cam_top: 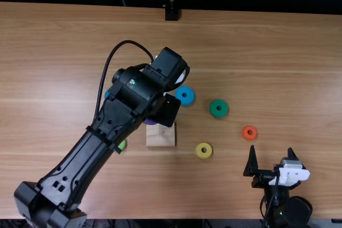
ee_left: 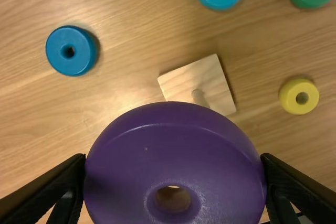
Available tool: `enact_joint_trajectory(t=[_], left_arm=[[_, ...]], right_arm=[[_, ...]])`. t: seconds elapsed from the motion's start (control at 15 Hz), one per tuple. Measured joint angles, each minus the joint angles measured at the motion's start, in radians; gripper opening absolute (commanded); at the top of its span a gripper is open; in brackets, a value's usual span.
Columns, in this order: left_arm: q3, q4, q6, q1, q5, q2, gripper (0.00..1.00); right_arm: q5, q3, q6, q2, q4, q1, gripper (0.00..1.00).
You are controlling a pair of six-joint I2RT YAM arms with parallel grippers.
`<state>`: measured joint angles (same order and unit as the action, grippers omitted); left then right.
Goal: Build the Hanoi tower: stack the rings onto the peg from bottom to top in this color order: purple, dark blue, light blue, dark green, light green, yellow, orange.
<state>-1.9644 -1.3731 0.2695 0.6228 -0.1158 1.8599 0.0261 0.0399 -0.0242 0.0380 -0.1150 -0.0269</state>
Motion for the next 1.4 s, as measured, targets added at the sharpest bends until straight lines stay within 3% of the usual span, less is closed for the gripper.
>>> enact_joint_trajectory(t=[0.47, 1.2, 1.27, 1.33, 1.4], left_arm=[[-0.025, 0.0, 0.029, 0.045, 0.0, 0.032, 0.0], [-0.025, -0.002, 0.044, 0.058, -0.001, 0.079, 0.0], [-0.025, -0.001, 0.044, 0.058, 0.0, 0.079, 0.05], [-0.025, -0.002, 0.044, 0.058, 0.0, 0.079, 0.41], [-0.025, -0.001, 0.045, 0.058, -0.001, 0.079, 0.85]], right_arm=[[0.0, 0.0, 0.0, 0.0, 0.0, 0.0, 1.0], [-0.001, 0.0, 0.0, 0.0, 0.0, 0.0, 1.0], [0.0, 0.0, 0.0, 0.0, 0.0, 0.0, 1.0], [0.0, 0.0, 0.0, 0.0, 0.0, 0.0, 1.0], [0.0, 0.0, 0.0, 0.0, 0.0, 0.0, 1.0]])
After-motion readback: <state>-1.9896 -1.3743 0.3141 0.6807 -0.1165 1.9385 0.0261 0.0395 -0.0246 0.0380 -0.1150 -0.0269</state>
